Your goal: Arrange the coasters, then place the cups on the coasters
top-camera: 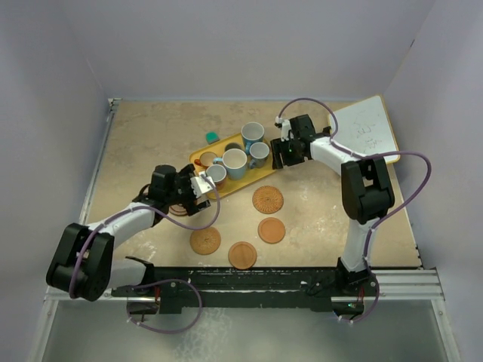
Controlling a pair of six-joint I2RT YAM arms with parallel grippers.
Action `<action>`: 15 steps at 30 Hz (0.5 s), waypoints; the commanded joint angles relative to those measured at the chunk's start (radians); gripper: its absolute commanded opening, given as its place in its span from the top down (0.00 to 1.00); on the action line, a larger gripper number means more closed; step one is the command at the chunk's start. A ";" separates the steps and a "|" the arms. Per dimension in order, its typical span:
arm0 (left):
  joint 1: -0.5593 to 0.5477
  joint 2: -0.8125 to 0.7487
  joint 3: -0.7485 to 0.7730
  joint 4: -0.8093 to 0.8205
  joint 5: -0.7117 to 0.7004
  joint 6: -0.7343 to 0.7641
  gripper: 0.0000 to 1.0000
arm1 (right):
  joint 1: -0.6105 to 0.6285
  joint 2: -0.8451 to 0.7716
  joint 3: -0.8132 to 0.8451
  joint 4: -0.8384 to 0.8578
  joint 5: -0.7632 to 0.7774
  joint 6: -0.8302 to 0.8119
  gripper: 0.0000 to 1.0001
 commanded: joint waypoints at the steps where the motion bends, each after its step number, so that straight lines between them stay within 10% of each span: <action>1: -0.060 0.049 -0.007 0.158 -0.055 -0.008 0.00 | -0.025 0.024 0.060 -0.009 -0.035 0.036 0.39; 15: -0.158 0.218 -0.008 0.402 -0.286 -0.101 0.00 | -0.027 0.093 0.128 -0.034 -0.099 0.087 0.45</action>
